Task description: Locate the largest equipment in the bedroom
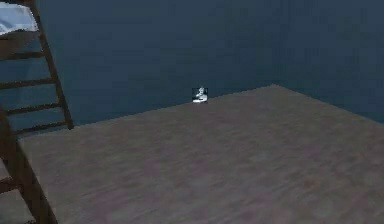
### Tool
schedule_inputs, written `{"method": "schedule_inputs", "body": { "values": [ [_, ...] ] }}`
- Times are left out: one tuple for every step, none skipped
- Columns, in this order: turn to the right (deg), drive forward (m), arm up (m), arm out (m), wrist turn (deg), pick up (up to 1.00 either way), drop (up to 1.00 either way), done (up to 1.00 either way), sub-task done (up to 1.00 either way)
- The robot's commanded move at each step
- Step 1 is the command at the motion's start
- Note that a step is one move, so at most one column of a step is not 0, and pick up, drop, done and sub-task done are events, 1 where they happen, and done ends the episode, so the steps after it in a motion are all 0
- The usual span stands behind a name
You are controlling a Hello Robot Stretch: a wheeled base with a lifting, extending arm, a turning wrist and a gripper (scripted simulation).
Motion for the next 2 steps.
{"method": "schedule_inputs", "body": {
  "values": [
    [-15.0, 0.00, 0.00, 0.00, 0.0, 0.00, 0.00, 0.00, 0.00],
    [0.0, 0.20, 0.00, 0.00, 0.0, 0.00, 0.00, 0.00, 0.00]
  ]
}}
